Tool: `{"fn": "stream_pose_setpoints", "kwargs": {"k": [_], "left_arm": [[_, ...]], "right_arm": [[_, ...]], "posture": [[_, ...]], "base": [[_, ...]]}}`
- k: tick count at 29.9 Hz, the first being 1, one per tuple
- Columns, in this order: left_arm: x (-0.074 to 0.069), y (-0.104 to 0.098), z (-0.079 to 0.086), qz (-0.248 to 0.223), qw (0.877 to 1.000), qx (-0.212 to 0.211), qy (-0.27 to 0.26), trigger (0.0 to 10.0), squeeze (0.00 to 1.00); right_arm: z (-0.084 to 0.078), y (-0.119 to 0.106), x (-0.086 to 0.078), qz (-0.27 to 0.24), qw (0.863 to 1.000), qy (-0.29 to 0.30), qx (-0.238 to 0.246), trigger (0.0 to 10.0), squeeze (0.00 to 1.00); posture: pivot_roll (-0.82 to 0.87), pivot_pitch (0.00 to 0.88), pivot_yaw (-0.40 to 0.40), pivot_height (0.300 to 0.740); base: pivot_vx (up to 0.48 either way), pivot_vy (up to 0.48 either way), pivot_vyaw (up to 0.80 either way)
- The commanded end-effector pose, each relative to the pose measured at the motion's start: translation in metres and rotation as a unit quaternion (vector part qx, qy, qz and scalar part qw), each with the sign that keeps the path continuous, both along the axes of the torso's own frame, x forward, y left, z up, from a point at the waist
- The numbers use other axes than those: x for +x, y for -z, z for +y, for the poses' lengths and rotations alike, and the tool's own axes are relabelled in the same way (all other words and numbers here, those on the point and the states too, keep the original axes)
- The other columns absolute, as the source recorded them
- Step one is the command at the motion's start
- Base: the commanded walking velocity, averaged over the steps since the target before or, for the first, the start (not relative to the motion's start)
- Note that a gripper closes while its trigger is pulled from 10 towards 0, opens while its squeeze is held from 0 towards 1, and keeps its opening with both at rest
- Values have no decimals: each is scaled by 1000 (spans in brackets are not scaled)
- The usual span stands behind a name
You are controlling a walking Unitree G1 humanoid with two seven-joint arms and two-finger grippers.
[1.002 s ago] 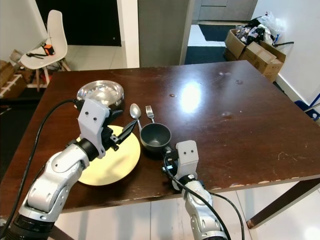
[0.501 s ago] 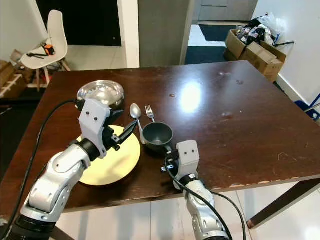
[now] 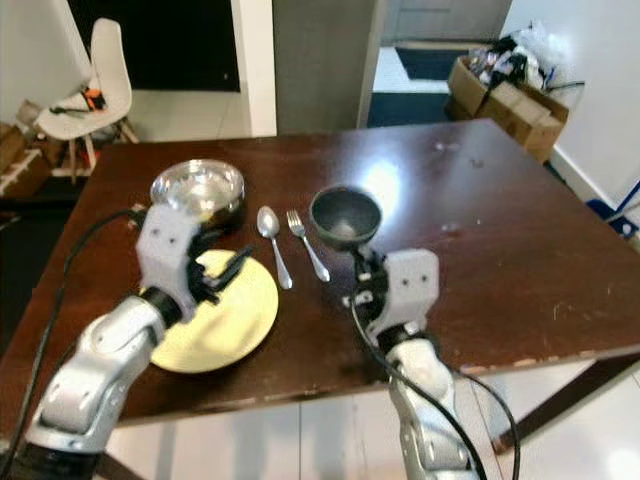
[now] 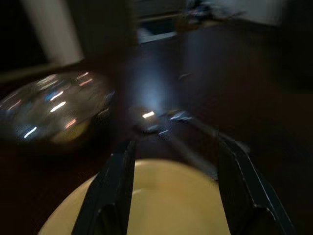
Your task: Setting the table
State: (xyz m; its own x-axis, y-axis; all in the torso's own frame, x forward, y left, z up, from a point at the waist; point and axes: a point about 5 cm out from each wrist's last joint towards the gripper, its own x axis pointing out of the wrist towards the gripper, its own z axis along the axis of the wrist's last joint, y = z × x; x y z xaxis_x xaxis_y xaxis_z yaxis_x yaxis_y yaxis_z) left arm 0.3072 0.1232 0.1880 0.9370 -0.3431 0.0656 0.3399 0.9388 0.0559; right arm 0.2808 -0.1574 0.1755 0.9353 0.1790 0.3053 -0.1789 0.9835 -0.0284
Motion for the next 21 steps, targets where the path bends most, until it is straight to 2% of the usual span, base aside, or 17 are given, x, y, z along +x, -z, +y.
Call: {"fn": "stream_pose_setpoints", "kwargs": {"k": [1, 2, 6, 10, 14, 15, 21], "left_arm": [[-4, 3, 9, 15, 1000, -7, -19, 10000, 0], [-7, 4, 15, 17, 999, -2, -28, 10000, 0], [-10, 5, 19, 22, 999, 5, -34, 10000, 0], [-16, 10, 27, 32, 998, 18, -60, 10000, 0], [-17, 10, 29, 25, 996, 26, -77, 10000, 0], [-19, 10, 31, 13, 995, 41, -92, 10000, 0], [-22, 11, 33, 1, 992, 68, -102, 10000, 0]], "right_arm": [[2, -5, -7, -4, 1000, -3, 10, 10000, 0], [3, -8, -12, -6, 1000, -4, 11, 10000, 0], [3, -7, -15, -2, 1000, -4, 15, 10000, 0], [5, 2, -19, 27, 999, 2, 30, 10000, 0], [6, 4, -20, 35, 999, 2, 29, 10000, 0], [8, 7, -19, 43, 999, 5, 27, 10000, 0], [7, 12, -17, 54, 998, 15, 25, 10000, 0]], "posture": [[-44, 36, 95, 740], [-50, 36, 91, 740], [-54, 36, 87, 740], [-54, 33, 78, 740], [-49, 31, 71, 740], [-44, 28, 68, 740], [-46, 25, 69, 740]], "base": [[0, 0, 0], [0, 0, 0], [0, 0, 0], [0, 0, 0], [0, 0, 0], [0, 0, 0], [0, 0, 0]]}}
